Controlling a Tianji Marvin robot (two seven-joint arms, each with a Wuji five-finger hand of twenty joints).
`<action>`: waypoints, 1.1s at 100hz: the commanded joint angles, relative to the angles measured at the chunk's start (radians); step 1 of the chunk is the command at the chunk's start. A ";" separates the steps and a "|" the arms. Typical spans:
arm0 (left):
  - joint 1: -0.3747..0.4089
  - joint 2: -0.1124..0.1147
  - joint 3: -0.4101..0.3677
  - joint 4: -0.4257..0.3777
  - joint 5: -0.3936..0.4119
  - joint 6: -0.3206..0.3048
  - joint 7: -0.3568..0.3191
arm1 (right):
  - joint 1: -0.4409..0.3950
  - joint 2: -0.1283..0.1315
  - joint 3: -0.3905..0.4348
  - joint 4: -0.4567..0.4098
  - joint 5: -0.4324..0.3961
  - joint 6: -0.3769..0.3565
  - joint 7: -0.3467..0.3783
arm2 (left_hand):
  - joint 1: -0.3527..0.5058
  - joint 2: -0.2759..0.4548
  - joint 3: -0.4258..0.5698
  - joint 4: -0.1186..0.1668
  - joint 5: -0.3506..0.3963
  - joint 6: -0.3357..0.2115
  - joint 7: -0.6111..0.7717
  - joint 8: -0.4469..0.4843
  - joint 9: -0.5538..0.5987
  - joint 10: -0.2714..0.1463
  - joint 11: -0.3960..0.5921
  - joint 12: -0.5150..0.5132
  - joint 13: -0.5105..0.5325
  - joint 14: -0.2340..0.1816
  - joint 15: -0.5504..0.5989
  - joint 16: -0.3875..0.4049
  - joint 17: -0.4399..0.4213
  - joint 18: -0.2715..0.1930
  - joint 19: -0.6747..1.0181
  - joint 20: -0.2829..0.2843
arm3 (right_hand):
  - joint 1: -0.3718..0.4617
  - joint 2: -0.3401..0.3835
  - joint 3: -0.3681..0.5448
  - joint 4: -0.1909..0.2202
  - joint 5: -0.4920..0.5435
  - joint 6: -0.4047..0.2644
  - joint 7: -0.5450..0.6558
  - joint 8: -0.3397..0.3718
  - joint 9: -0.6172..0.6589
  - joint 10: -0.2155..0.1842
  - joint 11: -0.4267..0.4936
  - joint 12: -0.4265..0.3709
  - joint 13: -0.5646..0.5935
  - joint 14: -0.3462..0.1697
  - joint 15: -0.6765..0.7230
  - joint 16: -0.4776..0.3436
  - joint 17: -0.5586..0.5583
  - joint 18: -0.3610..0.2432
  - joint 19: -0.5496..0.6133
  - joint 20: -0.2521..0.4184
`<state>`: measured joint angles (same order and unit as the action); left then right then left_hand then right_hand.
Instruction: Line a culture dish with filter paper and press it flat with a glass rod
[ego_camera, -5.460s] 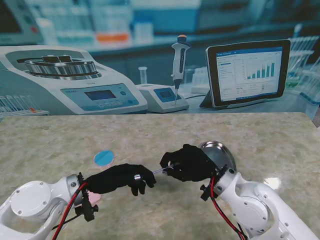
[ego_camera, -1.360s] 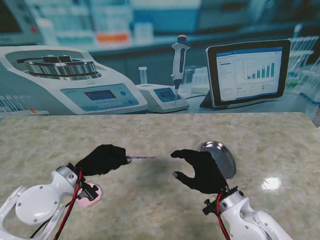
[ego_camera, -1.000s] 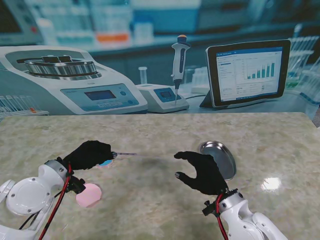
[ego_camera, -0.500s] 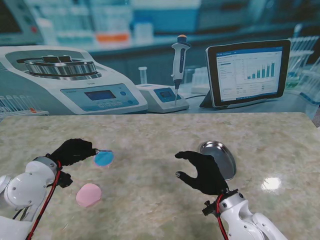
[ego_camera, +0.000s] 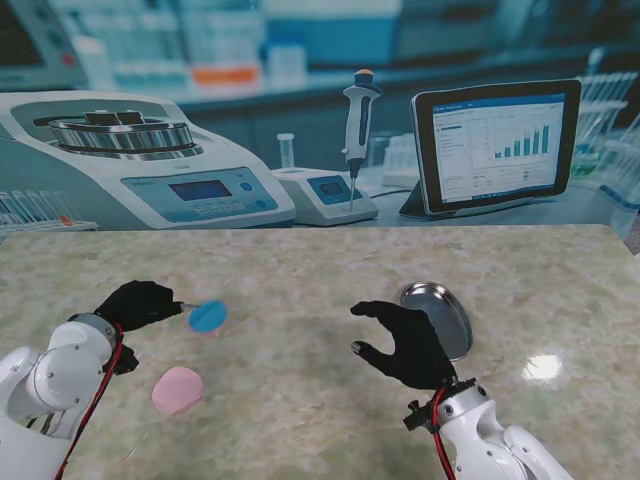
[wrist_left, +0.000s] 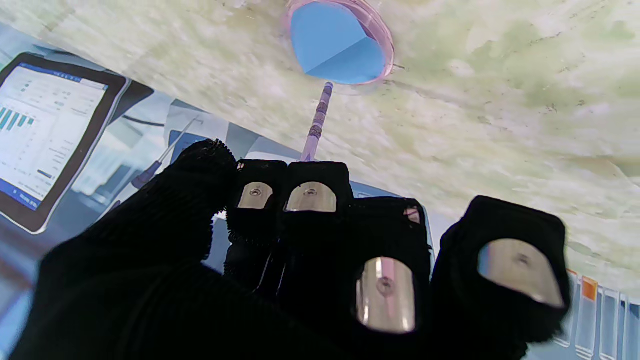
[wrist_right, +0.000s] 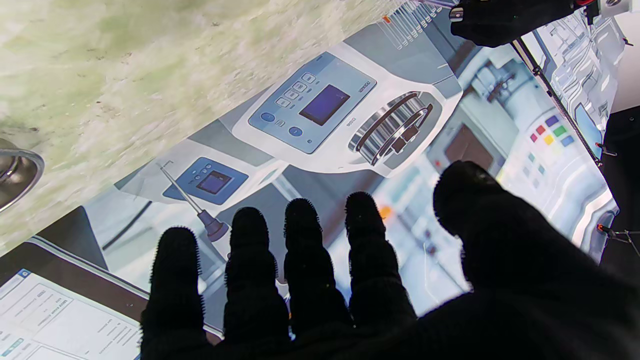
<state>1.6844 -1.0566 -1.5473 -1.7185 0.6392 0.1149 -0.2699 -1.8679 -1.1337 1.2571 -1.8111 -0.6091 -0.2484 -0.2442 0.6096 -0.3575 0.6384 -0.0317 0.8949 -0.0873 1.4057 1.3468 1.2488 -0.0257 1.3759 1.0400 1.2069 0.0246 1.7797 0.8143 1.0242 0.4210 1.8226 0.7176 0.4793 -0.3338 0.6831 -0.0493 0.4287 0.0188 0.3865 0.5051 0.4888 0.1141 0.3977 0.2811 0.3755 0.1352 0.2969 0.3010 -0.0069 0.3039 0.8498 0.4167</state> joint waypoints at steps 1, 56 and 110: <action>0.000 -0.003 0.005 0.008 -0.009 0.004 0.000 | -0.005 -0.006 -0.003 0.004 0.005 0.000 -0.002 | -0.006 0.029 0.009 0.040 0.036 0.183 0.092 0.017 0.092 -0.151 0.107 -0.007 0.066 -0.148 0.085 0.008 0.051 -0.018 0.200 0.022 | -0.010 0.022 -0.009 0.018 -0.030 0.012 -0.016 -0.010 -0.023 0.002 0.005 -0.009 -0.023 -0.020 -0.009 -0.013 -0.014 -0.019 -0.001 -0.013; -0.010 0.001 0.023 0.023 -0.030 0.007 -0.023 | -0.002 -0.005 -0.006 0.002 0.009 -0.001 0.002 | -0.014 0.032 0.010 0.043 0.040 0.175 0.096 0.017 0.092 -0.160 0.109 -0.007 0.066 -0.157 0.087 0.009 0.052 -0.030 0.210 0.020 | -0.010 0.021 -0.005 0.018 -0.025 0.019 -0.015 -0.013 -0.024 0.004 0.007 -0.010 -0.022 -0.019 -0.006 -0.014 -0.009 -0.019 0.007 -0.013; -0.052 0.003 0.054 0.073 -0.039 0.041 -0.037 | -0.005 -0.004 -0.008 -0.008 0.009 0.002 0.009 | -0.012 0.035 0.007 0.043 0.039 0.175 0.096 0.016 0.092 -0.157 0.110 -0.009 0.066 -0.154 0.086 0.009 0.051 -0.032 0.212 0.018 | -0.010 0.021 -0.003 0.017 -0.025 0.019 -0.015 -0.014 -0.024 0.005 0.008 -0.012 -0.022 -0.021 -0.005 -0.015 -0.007 -0.020 0.012 -0.013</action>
<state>1.6367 -1.0532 -1.4970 -1.6529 0.5952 0.1450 -0.3026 -1.8644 -1.1343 1.2515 -1.8097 -0.6033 -0.2499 -0.2375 0.6007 -0.3475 0.6350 -0.0213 0.8949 -0.0873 1.4064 1.3468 1.2489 -0.0257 1.3762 1.0398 1.2069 0.0246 1.7798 0.8143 1.0245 0.4069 1.8239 0.7176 0.4791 -0.3338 0.6831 -0.0493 0.4287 0.0296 0.3865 0.5044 0.4889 0.1141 0.3980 0.2765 0.3755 0.1351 0.2969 0.3008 -0.0061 0.3039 0.8498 0.4165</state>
